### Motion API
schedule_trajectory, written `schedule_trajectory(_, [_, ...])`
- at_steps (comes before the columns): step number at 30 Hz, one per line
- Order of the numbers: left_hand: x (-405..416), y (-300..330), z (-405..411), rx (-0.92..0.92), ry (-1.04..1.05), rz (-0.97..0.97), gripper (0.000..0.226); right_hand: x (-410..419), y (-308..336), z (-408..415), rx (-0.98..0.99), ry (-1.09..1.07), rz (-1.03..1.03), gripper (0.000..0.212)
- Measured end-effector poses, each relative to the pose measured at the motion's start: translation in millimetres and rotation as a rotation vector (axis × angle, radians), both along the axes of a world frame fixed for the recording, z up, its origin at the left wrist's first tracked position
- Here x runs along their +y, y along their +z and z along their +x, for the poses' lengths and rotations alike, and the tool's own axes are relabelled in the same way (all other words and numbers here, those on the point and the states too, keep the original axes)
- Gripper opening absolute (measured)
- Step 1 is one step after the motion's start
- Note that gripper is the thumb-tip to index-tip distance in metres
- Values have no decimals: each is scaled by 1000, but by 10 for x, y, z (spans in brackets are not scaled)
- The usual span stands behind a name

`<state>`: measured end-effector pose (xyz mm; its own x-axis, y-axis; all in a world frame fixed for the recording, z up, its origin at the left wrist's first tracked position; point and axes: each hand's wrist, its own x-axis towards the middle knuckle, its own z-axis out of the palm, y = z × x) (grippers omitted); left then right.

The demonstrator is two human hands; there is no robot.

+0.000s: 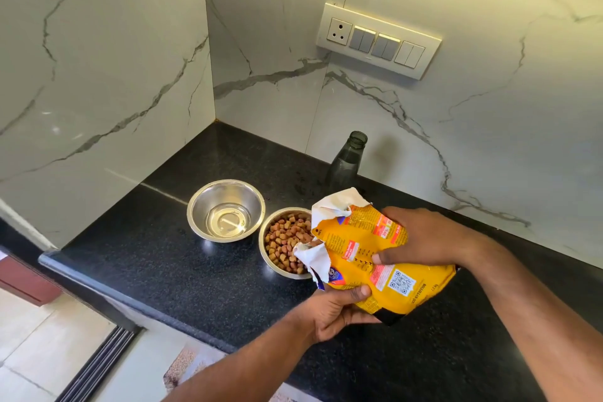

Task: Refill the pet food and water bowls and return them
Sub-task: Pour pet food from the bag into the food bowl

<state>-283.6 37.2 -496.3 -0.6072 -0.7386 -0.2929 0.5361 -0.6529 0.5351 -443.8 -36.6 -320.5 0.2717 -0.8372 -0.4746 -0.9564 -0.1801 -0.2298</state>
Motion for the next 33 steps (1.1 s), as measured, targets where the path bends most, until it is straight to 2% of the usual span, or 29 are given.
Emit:
schedule_trajectory(3, [-19,-91,19,-111,-26,-44,59,137,-140,-156,-107,-54,-10,60])
schedule_trajectory(7, [-5,-134,20,-240,-53,-106,55,305,-288,-363,-246,-123,-15,67])
schedule_trajectory(17, [-204,-36,43,-501,-35,-371,80,683,-705,-804,-464,-339,-8,86])
schedule_trajectory(21, [-351,59,48,-691,-68,-549,85,823,-935,-888,-616,-445,-30,98])
schedule_trajectory(25, [-573,171,-7,-894,-139,-732,63,900,-1149,-906,-684,-538,-110,89])
schedule_trajectory(29, [-853,223,-94,-1032,-215,-930,67,875,-1396,-951,-652,-595,-178,57])
schedule_trajectory(33, [-1148,237,-207,-1114,-315,-1008,67,775,-1577,-1011,-691,-661,-189,54])
